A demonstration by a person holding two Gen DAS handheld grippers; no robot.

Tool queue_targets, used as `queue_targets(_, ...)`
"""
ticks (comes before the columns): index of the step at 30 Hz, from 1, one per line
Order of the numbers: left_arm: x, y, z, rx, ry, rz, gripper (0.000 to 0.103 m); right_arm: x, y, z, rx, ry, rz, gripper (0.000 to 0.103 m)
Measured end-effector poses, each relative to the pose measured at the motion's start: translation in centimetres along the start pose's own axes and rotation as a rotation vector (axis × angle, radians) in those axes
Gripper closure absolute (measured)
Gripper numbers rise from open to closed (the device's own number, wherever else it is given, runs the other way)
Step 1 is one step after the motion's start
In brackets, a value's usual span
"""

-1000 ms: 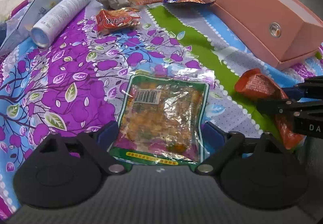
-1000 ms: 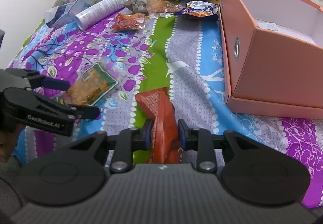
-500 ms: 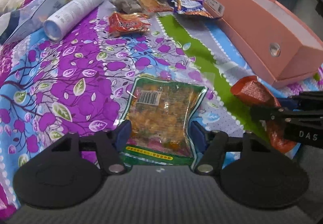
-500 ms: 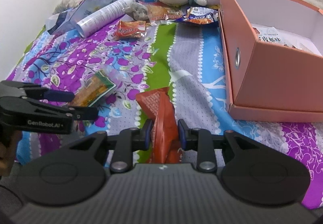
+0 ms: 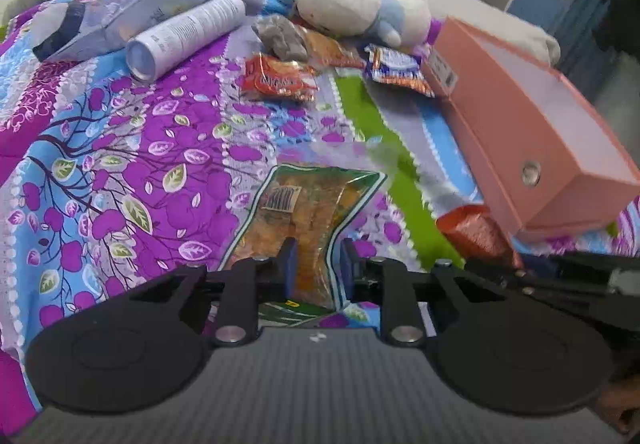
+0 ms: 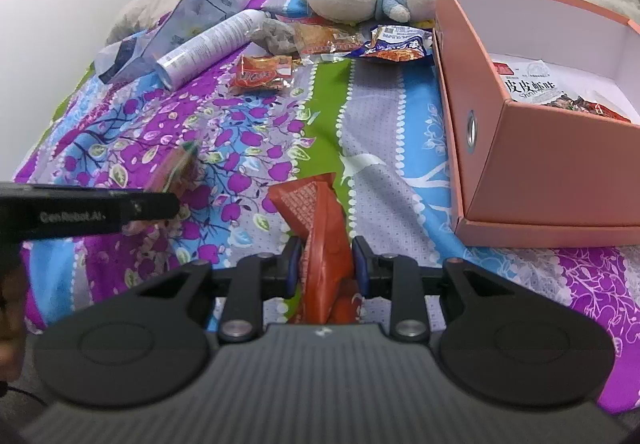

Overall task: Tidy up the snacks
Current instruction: 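Lower the left tool onto the green-labeled clear bag and close it while the right tool holds the red packet, then carry the green-labeled bag and red foil packet over the pink box with both tools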

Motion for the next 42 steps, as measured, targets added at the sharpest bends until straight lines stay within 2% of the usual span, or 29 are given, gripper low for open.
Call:
queue_targets(9,1.9,1.6,-0.1,-0.021,0.090,0.045,0.085,2.1,1.1,-0.1,-0.001,-0.011,0.044,0.072)
queue_targets(13,2.9,2.3,0.0,-0.048,0.142,0.064,0.085,3.3,1.6,-0.1,0.000,-0.020,0.064,0.072)
queue_targets(24,6.7,4.1,1.9,-0.126,0.202,0.123,0.085,7.8,4.0,0.5,-0.013,-0.024,0.155,0.072)
queue_targets(34,11.6,5.4,6.6,-0.199,0.166,0.197,0.085,11.9,7.0,2.2,-0.039,-0.008,0.250,0.072)
queue_targets(42,16.0,6.4,11.6,-0.286,0.132,0.259,0.085,15.6,10.1,5.2,-0.091,0.010,0.343,0.072)
Point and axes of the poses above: each gripper's, at about its wrist camera, not at the fingertips, and y roughly against the way its jaws point, z to its right, x to its top, the point moved 9 cm from there along -y, roughly the way its jaws point, and after that the axes turned 2 degrees about z, right-handed, at the moved point
